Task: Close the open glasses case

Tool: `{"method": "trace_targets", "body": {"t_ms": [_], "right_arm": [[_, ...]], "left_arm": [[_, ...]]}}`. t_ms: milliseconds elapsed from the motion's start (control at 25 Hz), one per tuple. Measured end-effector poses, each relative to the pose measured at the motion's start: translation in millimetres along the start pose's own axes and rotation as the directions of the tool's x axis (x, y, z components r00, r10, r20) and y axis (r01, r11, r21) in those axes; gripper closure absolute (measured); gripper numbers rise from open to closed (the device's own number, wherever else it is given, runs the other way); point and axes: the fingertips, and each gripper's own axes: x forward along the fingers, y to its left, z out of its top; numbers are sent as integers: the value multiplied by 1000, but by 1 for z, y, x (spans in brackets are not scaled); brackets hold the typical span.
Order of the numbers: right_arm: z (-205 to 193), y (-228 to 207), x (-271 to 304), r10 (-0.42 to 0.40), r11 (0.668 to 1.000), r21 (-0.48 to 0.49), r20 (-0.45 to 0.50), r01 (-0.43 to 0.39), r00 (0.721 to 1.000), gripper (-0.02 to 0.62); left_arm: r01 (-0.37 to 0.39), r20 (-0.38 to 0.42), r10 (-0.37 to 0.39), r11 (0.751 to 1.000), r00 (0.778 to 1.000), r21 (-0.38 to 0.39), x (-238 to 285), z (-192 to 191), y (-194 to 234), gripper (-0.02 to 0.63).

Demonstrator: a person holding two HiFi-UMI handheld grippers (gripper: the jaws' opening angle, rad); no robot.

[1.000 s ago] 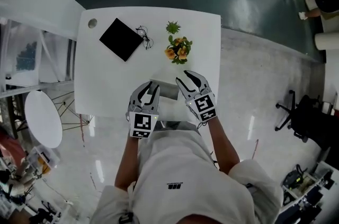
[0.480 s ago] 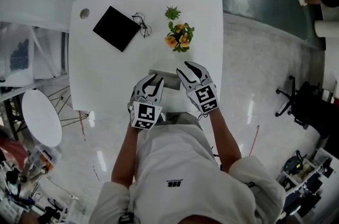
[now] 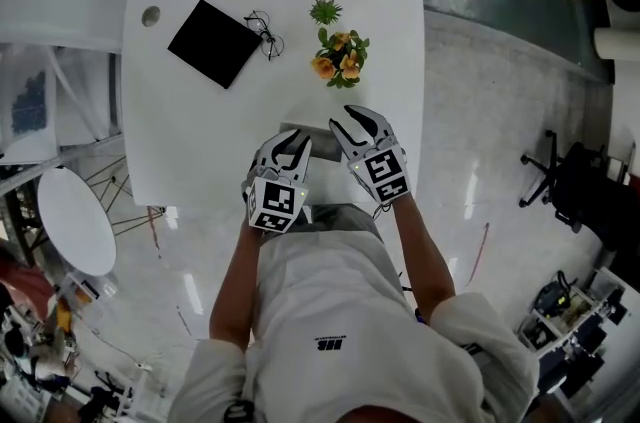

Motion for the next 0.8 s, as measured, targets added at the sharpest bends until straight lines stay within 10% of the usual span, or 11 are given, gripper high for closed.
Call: {"method": "trace_targets", "body": {"t_ms": [800], "right_arm": [[-8,4,19,15,1000,20,-32,-14,999,445]], "left_arm": [[64,-61,-68,996,996,-56,32,-26,-12,515]]}}
